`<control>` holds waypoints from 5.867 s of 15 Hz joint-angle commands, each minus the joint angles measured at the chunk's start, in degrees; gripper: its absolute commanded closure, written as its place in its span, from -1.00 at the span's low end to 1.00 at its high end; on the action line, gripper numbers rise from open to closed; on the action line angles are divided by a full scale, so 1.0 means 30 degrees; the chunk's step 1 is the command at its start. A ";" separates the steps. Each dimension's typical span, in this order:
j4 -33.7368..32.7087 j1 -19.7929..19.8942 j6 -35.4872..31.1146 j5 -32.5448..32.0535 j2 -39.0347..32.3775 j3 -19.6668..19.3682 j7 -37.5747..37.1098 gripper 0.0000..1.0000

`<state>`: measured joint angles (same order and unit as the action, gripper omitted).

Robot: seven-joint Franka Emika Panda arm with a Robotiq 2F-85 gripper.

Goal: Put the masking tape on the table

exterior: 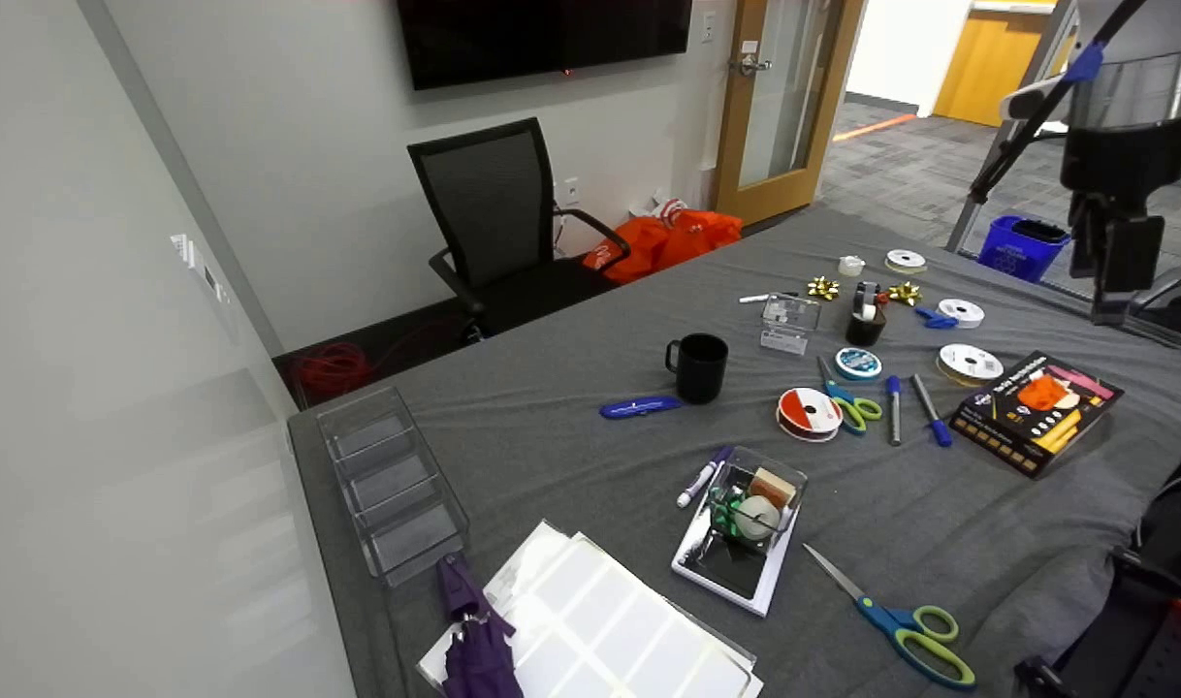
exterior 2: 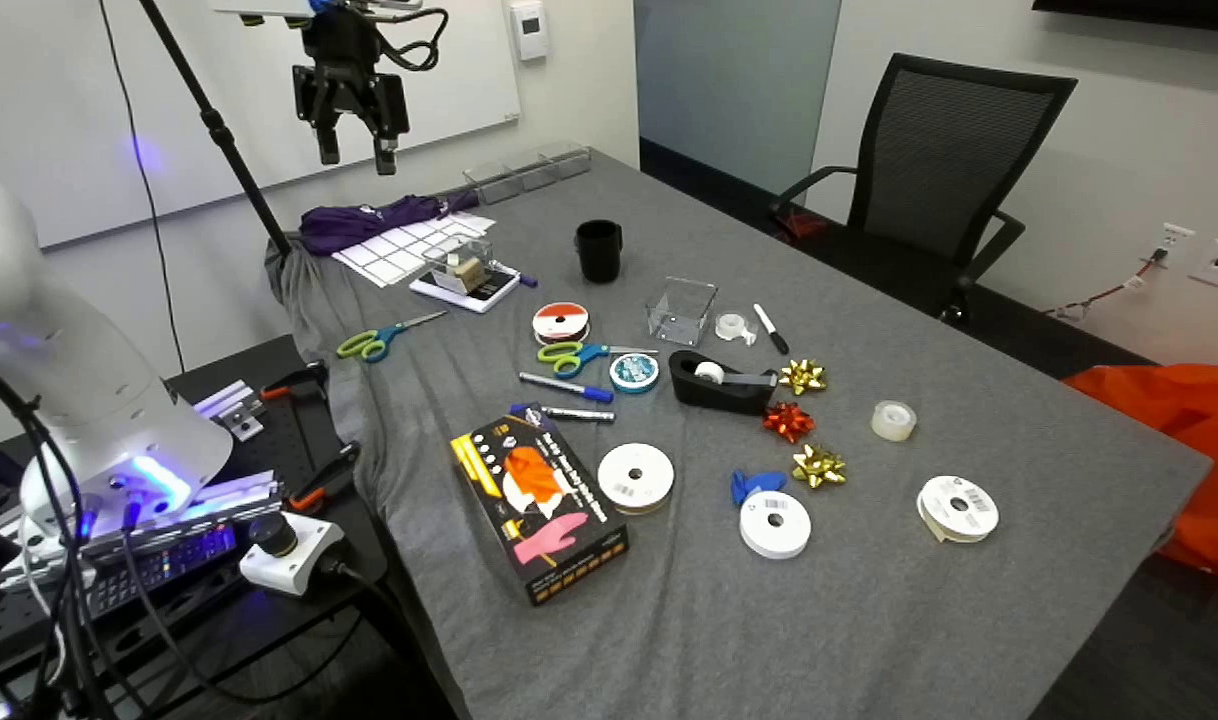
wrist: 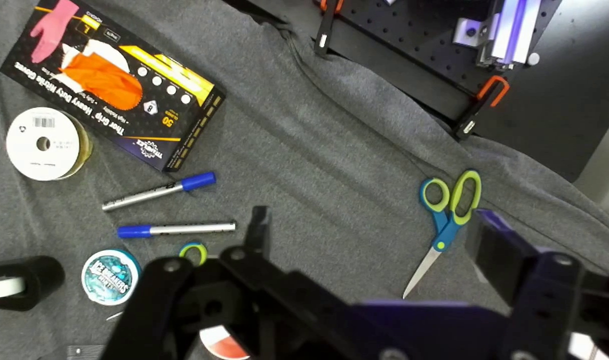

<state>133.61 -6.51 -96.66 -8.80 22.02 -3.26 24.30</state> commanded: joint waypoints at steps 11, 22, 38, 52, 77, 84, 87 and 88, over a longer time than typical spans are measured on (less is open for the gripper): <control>-0.1310 -0.1416 -0.6356 0.6990 -0.5752 0.1064 0.4871 -1.00; -0.2593 -0.0772 -0.7427 0.6055 -0.7605 0.2211 0.6171 -1.00; -0.5515 -0.0791 -1.0932 0.6248 -1.4089 0.4967 0.6876 -1.00; -0.5566 -0.0468 -1.1521 0.4185 -1.5466 0.5474 0.7414 0.63; -0.5211 -0.0265 -1.3915 0.2597 -1.7118 0.6094 0.7538 0.01; -0.5040 -0.0215 -1.4229 0.2423 -1.7395 0.6100 0.7673 0.59; -0.5003 -0.0095 -1.4167 0.2616 -1.7342 0.6216 0.7778 0.98; -0.4921 0.0044 -1.4089 0.2841 -1.7146 0.6354 0.7878 0.91</control>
<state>117.72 -8.41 -137.79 -0.54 -30.19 14.10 46.19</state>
